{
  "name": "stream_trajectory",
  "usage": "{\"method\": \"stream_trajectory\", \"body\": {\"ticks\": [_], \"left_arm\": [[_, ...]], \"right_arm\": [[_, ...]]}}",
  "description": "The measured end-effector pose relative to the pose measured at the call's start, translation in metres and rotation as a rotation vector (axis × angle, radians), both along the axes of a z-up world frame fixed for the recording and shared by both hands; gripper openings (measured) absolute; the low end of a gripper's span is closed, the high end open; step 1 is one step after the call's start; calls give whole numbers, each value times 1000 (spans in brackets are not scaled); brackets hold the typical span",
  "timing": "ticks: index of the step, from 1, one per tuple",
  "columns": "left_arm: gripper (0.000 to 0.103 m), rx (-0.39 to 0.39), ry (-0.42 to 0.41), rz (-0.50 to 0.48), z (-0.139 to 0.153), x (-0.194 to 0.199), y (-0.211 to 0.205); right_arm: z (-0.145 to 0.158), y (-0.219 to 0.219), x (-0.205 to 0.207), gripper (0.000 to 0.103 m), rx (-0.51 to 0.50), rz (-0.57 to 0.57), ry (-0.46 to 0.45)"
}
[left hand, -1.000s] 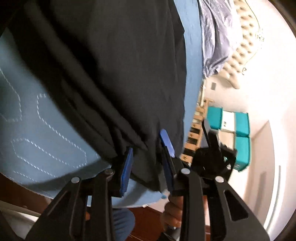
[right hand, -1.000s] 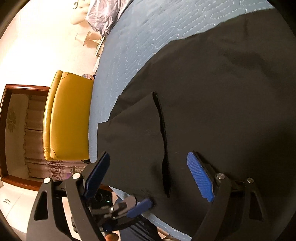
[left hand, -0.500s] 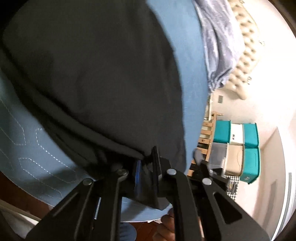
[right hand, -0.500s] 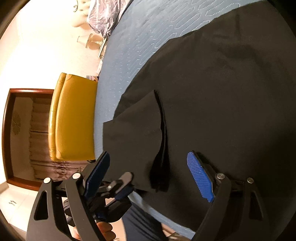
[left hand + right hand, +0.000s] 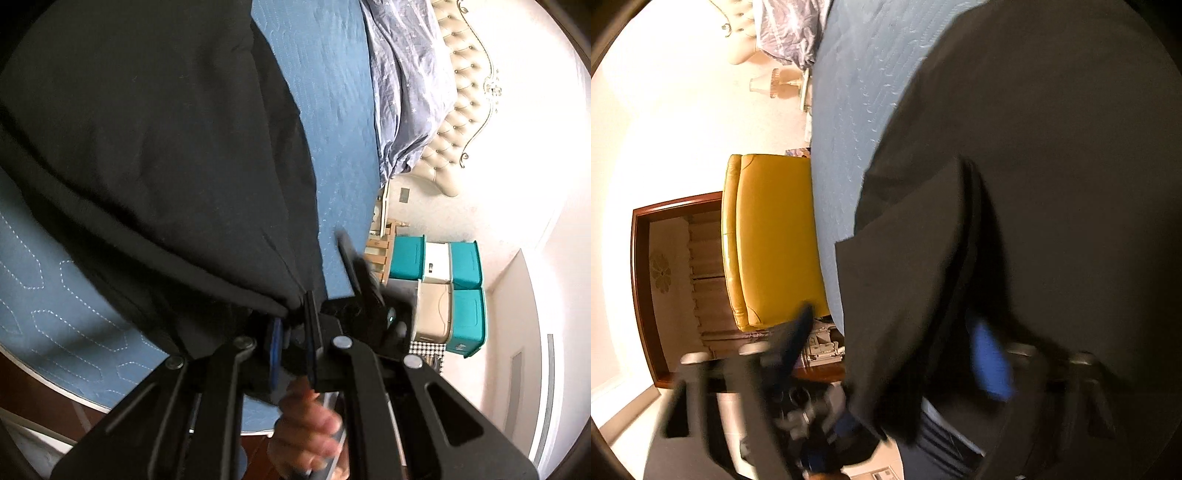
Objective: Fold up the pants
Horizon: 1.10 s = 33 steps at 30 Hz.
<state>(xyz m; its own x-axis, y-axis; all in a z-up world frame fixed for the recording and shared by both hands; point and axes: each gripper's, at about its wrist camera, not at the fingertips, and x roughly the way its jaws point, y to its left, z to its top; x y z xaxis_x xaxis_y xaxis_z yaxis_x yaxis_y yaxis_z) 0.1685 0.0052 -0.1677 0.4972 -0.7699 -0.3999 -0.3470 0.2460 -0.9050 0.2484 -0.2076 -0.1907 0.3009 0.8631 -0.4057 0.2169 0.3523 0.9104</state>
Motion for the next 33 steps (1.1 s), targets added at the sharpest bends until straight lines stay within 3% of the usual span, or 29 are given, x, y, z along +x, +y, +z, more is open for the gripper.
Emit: {"method": "stream_trajectory", "body": {"ticks": [1,2,4,5,7,9,11,12,13,14,16,17,20,21,24,28,31,33], "left_arm": [[13,16,-19,-15,-1,1,-2],[16,28,-28,-37,-2,5,-6],[49,42,-3,-79,-6,-1,-4],[49,55,-6,-102,-2,-10,1],[49,123,-91,-174,20,-32,17],[49,269,-228,-138,54,-50,53],[40,462,-327,-48,77,-49,91],[26,671,-389,-17,88,-40,107],[7,800,-390,-15,89,-29,117],[4,872,-348,-22,83,-13,131],[4,901,-351,-72,79,1,136],[4,959,-364,-110,78,5,131],[4,960,-416,-228,71,7,112],[4,1011,-384,-281,57,11,102],[4,1069,-251,-373,9,23,98],[7,1085,-298,-319,29,28,108],[20,1055,-427,-309,57,54,101],[23,1008,-465,-346,55,82,91]], "right_arm": [[1,2,3,10,-25,8,-11],[3,6,8,7,-60,18,-34],[9,11,12,6,-138,40,-74],[13,13,13,6,-180,46,-92],[24,15,13,6,-250,55,-140],[32,20,14,6,-299,73,-171],[38,25,17,6,-320,92,-185],[42,27,19,6,-334,97,-189],[46,29,20,6,-344,97,-192],[48,28,17,6,-350,96,-195],[55,30,17,6,-383,101,-212],[56,26,13,6,-396,98,-217],[55,18,9,6,-409,88,-218],[52,19,9,6,-416,90,-211],[31,19,3,6,-460,104,-166],[12,15,-5,6,-489,108,-145],[13,16,-5,6,-499,111,-157],[15,18,-4,6,-510,117,-161]]}}
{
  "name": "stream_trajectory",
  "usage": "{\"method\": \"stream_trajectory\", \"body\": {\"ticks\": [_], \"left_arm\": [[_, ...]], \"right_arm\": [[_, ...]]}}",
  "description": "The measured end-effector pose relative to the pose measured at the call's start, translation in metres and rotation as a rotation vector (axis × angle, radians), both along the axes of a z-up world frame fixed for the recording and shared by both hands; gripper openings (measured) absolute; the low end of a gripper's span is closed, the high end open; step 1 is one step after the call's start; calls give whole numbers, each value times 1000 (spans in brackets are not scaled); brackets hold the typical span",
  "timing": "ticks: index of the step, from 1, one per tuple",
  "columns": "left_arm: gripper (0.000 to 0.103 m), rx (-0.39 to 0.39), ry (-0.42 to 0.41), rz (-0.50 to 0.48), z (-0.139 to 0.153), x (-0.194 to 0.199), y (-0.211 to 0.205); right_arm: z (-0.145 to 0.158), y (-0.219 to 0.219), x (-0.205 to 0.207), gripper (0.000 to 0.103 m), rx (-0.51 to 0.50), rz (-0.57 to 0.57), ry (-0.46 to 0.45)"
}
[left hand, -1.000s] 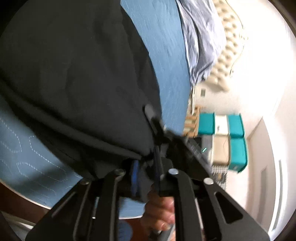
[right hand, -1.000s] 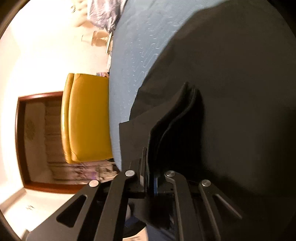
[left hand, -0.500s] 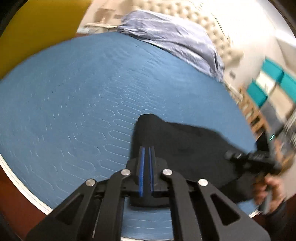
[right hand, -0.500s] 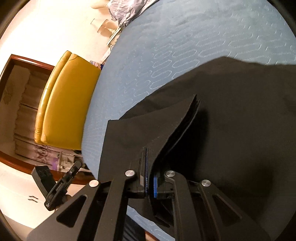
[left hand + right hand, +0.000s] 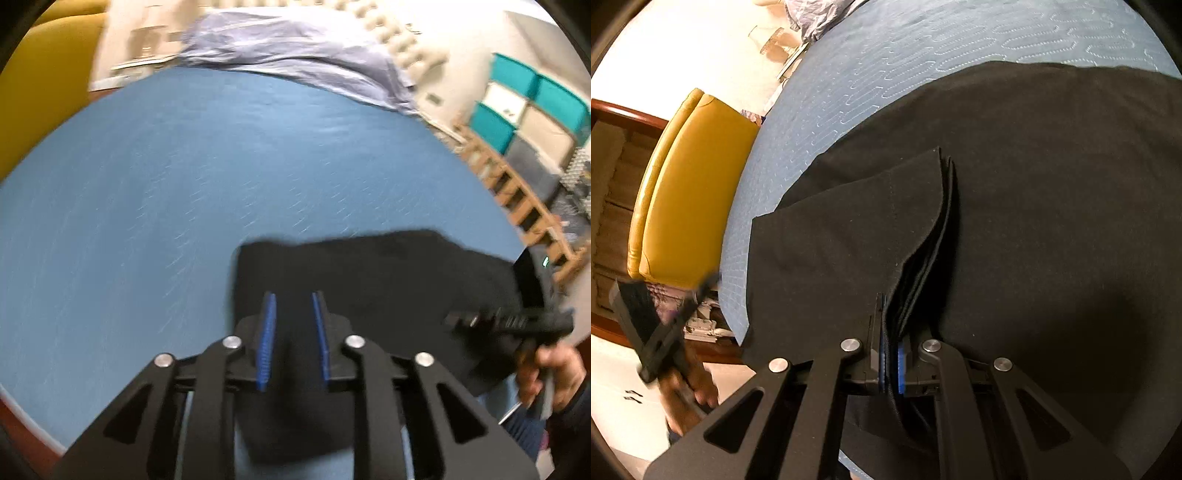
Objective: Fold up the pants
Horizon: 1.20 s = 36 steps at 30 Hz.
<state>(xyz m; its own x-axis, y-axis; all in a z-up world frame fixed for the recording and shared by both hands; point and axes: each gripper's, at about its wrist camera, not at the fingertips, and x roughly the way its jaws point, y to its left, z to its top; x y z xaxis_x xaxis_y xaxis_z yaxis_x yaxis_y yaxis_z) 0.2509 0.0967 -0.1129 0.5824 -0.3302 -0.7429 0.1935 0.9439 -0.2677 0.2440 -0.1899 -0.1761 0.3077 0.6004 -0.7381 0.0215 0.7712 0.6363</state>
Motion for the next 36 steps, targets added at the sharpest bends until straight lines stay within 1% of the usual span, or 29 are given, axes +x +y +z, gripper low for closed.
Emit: {"method": "stream_trajectory", "body": {"ticks": [3,4,5,6,7,8,9,10,11,12,13,14,15,16,18,20,21,22,24,25,26,27,28,29,31,32,33,34,36], "left_arm": [[23,85,105,-3,-37,49,-5],[19,111,146,15,-49,64,0],[18,99,152,26,-56,78,7],[19,95,139,36,-55,86,9],[24,136,142,68,-54,93,14],[24,167,145,92,-51,98,19],[24,157,139,111,-44,100,26],[25,116,126,127,-33,95,33],[25,88,109,130,-25,88,37],[25,49,62,102,-11,65,37],[28,34,16,75,-2,43,35],[32,30,-10,55,2,25,32],[35,23,-37,16,2,-6,28],[35,31,-54,-7,-1,-29,26],[35,77,-40,-51,-18,-65,22],[36,191,0,-121,-51,-91,15],[37,243,3,-130,-61,-93,17],[37,240,-3,-129,-64,-104,22],[38,197,29,-100,-62,-108,30],[38,181,17,-79,-55,-106,35],[48,155,8,-66,-50,-103,36],[68,68,9,-29,-45,-88,49],[77,-12,22,6,-43,-76,60],[78,-130,52,46,-43,-58,75],[76,-224,95,67,-47,-28,84],[76,-228,121,62,-50,-13,85],[75,-209,130,58,-48,-4,82],[76,-221,128,46,-43,2,85],[78,-306,109,-3,-31,6,95]], "right_arm": [[0,0,0,6,-3,1,0],[0,0,0,7,-3,0,-2],[-1,-1,-1,7,-2,0,-2],[-1,0,1,7,-3,0,-1],[0,5,5,7,-2,-1,0],[1,6,6,7,1,-1,1],[1,8,5,7,3,-1,1],[1,8,5,7,5,-2,0],[0,7,4,7,7,0,-2],[-1,5,4,7,10,-1,-3],[-2,5,3,7,14,-4,-2],[-2,4,2,7,18,-6,-2],[-3,3,2,7,19,-7,-3],[-3,2,2,7,21,-8,-2],[-5,-1,0,7,26,-12,2],[-7,-4,-1,7,27,-13,4],[-7,-5,-2,7,27,-12,4],[-7,-7,-3,7,27,-11,4],[-9,-9,-4,7,32,-15,0],[-10,-11,-4,7,39,-18,2],[-11,-12,-4,7,47,-21,5],[-12,-13,-5,7,54,-25,9],[-12,-14,-5,7,57,-25,10],[-11,-15,-5,7,58,-25,10],[-11,-17,-6,7,60,-29,13],[-12,-18,-6,7,59,-31,15],[-11,-18,-6,6,60,-31,16],[-10,-19,-7,7,64,-32,18],[-10,-20,-9,6,68,-32,19]]}}
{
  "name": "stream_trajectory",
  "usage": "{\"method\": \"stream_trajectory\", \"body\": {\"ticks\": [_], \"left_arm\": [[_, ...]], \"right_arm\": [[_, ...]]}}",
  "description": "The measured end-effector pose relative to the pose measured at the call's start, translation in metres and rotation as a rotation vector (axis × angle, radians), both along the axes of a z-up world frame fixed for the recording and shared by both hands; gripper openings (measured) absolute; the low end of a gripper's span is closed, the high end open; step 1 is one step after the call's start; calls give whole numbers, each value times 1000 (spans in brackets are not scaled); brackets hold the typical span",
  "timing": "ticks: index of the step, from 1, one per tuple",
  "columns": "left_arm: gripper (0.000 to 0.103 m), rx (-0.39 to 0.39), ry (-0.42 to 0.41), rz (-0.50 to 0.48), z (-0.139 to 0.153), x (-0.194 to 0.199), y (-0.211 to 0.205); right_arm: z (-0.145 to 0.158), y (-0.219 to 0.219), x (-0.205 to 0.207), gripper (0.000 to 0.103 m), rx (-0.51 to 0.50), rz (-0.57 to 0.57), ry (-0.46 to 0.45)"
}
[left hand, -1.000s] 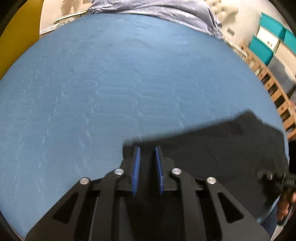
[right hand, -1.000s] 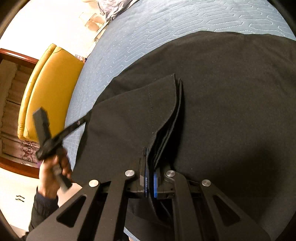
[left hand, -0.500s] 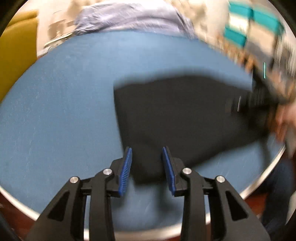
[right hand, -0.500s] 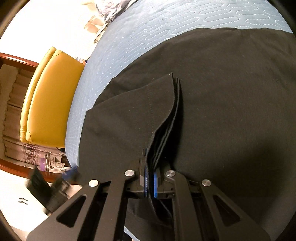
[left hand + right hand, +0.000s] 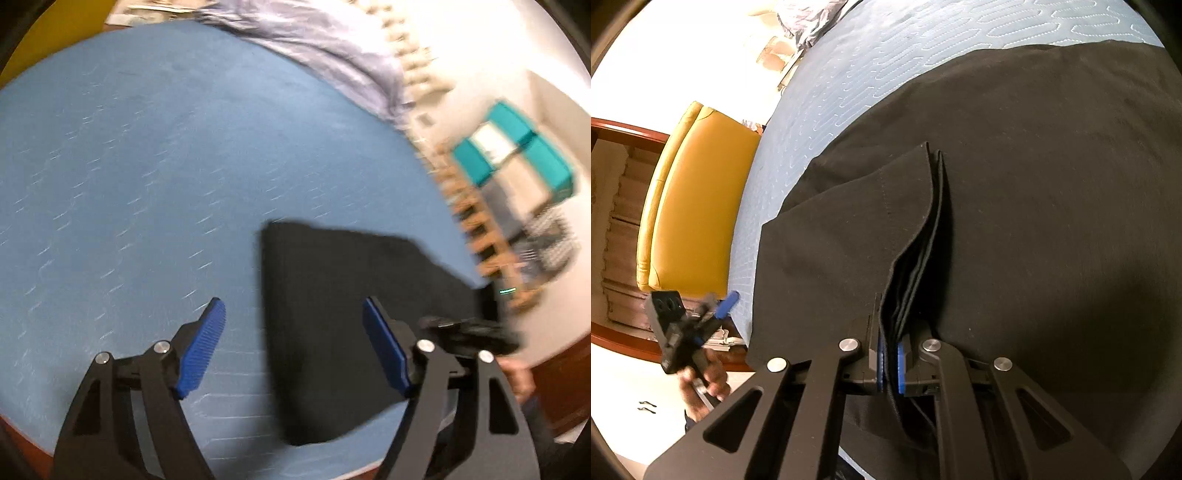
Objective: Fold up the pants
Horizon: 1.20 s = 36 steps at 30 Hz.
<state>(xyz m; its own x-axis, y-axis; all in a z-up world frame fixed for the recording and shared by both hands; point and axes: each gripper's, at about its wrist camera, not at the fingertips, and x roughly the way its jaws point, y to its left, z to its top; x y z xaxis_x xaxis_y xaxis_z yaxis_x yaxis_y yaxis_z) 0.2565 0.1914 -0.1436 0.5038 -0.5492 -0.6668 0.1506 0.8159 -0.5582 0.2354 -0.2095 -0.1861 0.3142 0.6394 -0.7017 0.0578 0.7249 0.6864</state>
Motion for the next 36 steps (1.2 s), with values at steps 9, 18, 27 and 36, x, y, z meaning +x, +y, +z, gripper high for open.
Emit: {"method": "stream_trajectory", "body": {"ticks": [9,18,27,36], "left_arm": [[70,33,116,-36,-48,60,-17],[56,23,123,-151,-62,90,-27],[59,-77,145,-212,-70,99,-24],[29,-99,160,-300,-83,107,-16]], "right_arm": [[1,-1,-2,7,-9,-15,5],[74,-19,-41,96,-453,-127,-161],[96,202,-82,86,-779,298,-546],[70,256,-70,86,-696,320,-470]]}}
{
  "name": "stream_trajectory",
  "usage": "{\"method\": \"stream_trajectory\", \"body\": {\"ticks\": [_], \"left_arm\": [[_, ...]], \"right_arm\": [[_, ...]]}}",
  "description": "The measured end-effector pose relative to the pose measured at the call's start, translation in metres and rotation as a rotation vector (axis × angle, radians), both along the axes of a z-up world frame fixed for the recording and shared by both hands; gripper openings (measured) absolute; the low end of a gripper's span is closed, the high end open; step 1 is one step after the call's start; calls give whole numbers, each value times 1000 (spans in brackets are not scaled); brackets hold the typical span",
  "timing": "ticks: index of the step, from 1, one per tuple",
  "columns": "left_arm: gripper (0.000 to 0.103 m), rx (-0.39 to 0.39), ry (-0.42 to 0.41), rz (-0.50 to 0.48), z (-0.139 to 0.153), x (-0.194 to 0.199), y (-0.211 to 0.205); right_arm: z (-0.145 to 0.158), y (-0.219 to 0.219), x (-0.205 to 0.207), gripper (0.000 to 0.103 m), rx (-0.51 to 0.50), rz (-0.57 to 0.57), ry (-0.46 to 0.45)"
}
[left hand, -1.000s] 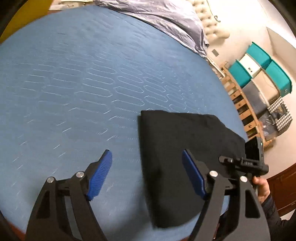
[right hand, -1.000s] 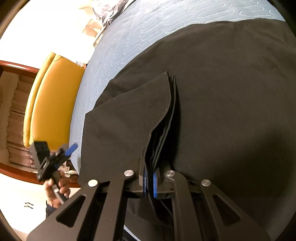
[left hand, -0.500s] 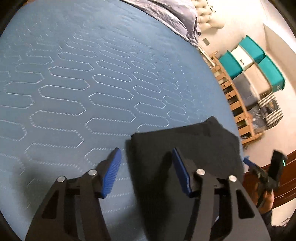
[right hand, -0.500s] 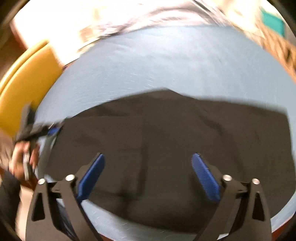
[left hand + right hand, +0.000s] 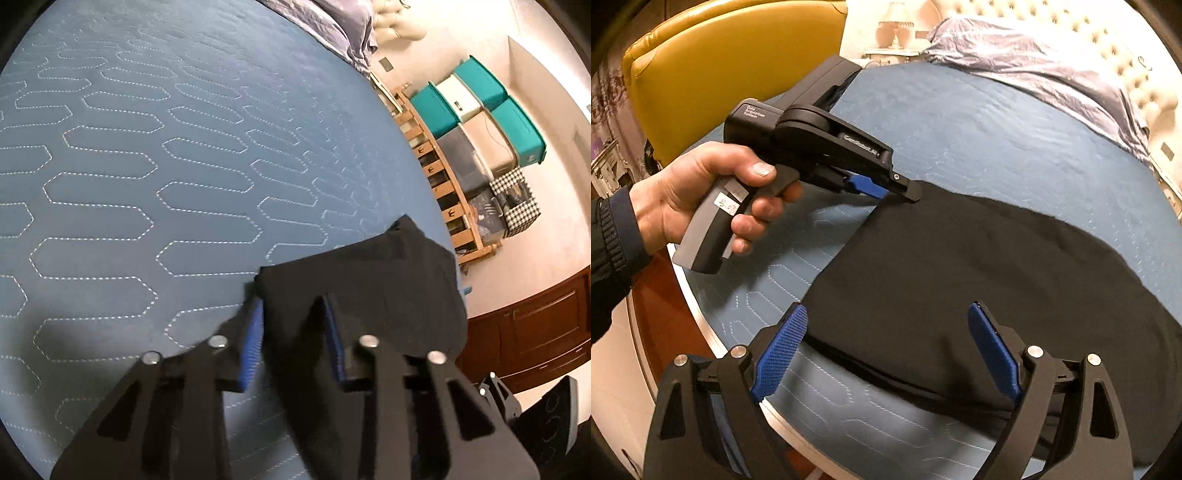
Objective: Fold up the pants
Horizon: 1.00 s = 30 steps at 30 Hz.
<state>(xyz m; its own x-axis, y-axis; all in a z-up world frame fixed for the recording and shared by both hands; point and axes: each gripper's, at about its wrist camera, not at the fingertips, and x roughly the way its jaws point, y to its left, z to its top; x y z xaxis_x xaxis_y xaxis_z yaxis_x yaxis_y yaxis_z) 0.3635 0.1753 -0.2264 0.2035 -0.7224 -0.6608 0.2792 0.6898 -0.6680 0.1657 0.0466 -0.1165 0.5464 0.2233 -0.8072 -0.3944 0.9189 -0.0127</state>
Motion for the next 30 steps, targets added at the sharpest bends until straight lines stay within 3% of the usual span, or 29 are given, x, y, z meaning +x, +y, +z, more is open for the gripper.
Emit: {"method": "stream_trajectory", "body": {"ticks": [6,10,19,22,27,30], "left_arm": [[17,-46,8,0,-6,-1,8],[15,-50,15,1,-6,-1,11],[10,-17,15,-6,26,-3,4],[9,20,21,-11,42,-4,-1],[9,32,52,4,64,-5,-8],[9,31,65,-3,76,-7,-11]], "right_arm": [[-8,10,-1,87,2,0,37],[-13,13,7,90,18,-3,40],[-16,22,-13,96,-16,2,-102],[-25,43,-20,96,-121,18,-167],[-42,71,-16,96,-348,-71,-257],[-52,77,-13,94,-402,-81,-291]]}}
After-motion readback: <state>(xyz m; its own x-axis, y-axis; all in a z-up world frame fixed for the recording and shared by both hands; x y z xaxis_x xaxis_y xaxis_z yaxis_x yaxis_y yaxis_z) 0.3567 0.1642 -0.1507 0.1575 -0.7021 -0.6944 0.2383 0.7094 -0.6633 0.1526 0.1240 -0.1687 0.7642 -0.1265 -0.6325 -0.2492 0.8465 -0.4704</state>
